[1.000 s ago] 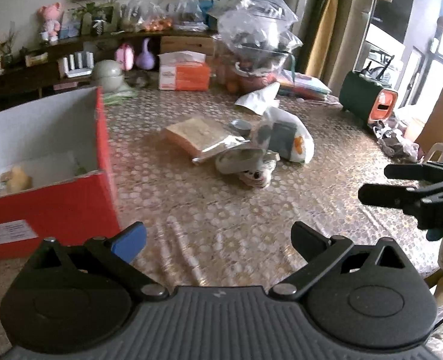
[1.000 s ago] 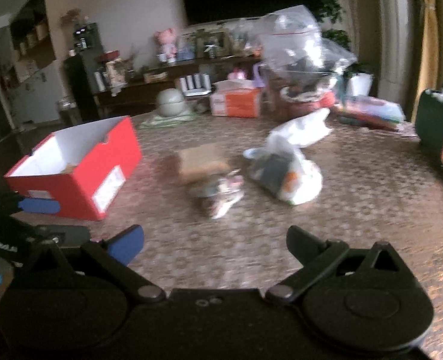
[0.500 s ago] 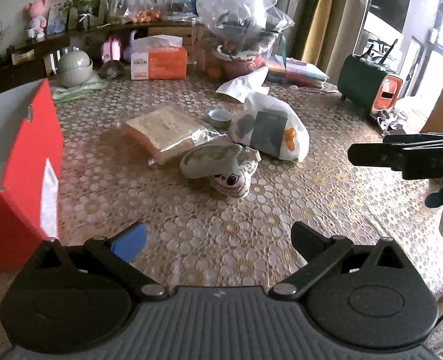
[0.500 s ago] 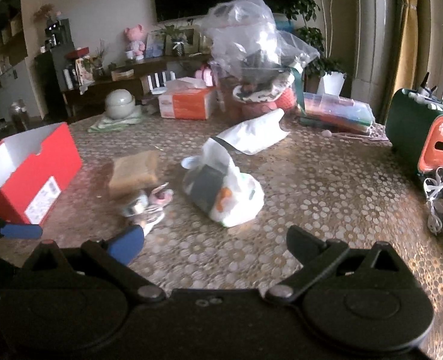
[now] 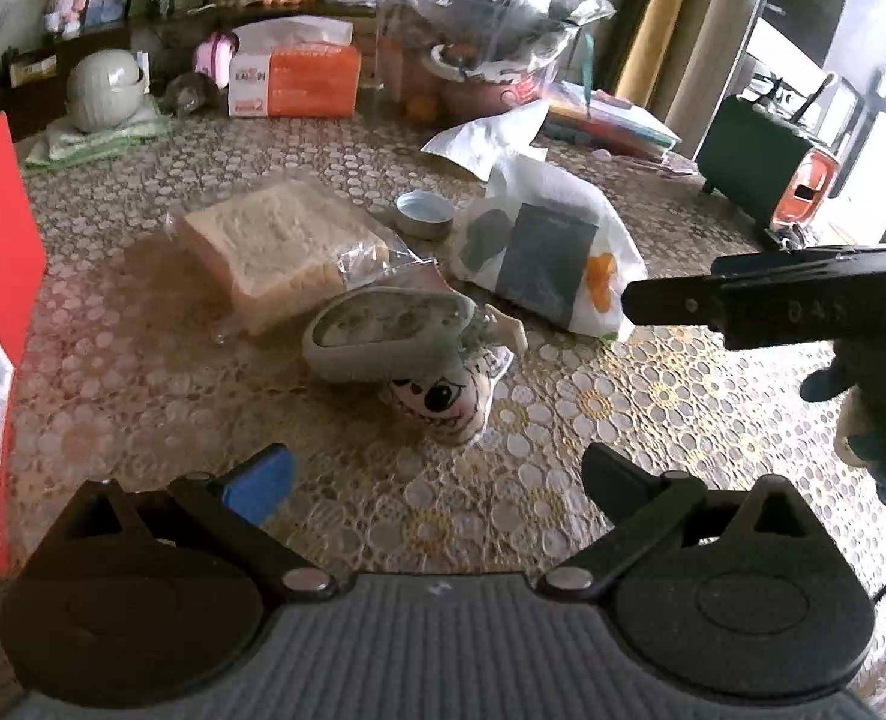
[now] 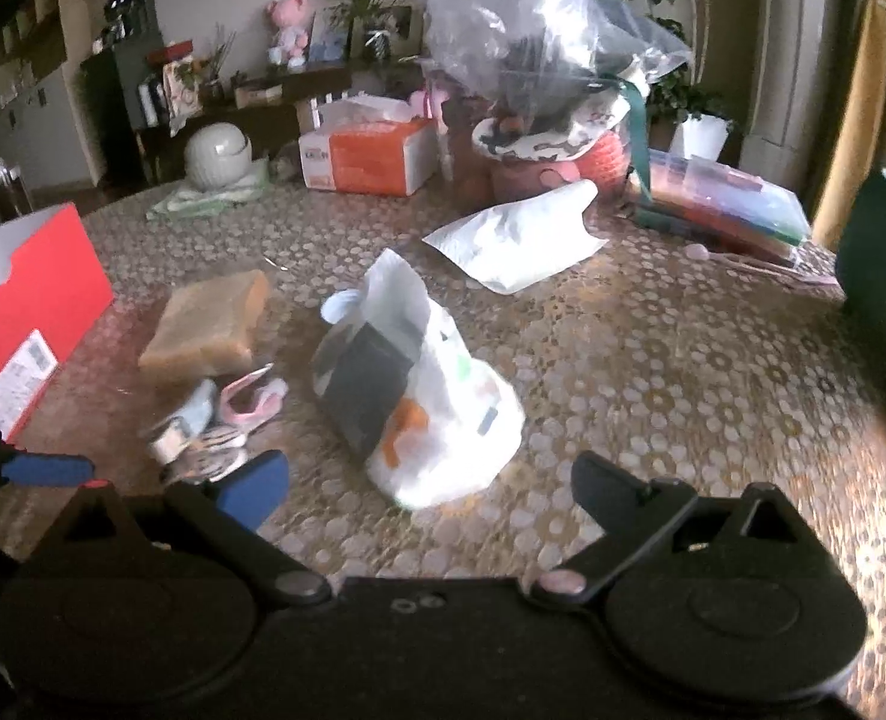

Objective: Organize objects
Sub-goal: 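Move both grippers back toward the white plastic bag and rabbit figurine, then grasp the rabbit figurine with the left gripper while the right grasps the white bag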

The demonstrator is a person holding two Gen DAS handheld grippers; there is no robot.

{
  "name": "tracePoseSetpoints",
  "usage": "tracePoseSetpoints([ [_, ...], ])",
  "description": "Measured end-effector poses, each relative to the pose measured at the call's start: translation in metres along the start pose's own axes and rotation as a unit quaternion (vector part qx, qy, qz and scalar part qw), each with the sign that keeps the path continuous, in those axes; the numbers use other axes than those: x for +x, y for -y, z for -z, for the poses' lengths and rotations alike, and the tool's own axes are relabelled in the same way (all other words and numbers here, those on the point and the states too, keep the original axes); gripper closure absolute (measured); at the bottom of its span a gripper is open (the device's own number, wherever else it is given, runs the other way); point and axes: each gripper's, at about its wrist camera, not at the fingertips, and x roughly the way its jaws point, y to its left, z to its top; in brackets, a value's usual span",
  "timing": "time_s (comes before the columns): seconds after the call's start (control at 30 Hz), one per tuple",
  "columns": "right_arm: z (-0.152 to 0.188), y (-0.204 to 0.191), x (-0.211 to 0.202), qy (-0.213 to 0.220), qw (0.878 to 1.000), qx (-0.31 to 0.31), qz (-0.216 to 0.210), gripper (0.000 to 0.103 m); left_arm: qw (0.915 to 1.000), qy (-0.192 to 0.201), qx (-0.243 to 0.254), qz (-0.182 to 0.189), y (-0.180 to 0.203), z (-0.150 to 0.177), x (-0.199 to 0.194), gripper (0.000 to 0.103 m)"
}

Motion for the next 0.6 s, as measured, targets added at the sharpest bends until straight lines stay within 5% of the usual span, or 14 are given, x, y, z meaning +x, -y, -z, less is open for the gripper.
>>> tracePoseSetpoints([
  [0.3, -0.015, 0.008, 0.042, -0.027, 0.999, -0.018, -0.011, 0.003, 0.9998, 0.002, -0.017, -0.006, 0.005, -0.009, 0.017, 0.006],
  [0.6, -0.02, 0.004, 0.064, -0.031, 0.999, -0.027, -0.015, 0.009, 0.9994, 0.007, 0.004, -0.033, 0.015, -0.013, 0.019, 0.05],
])
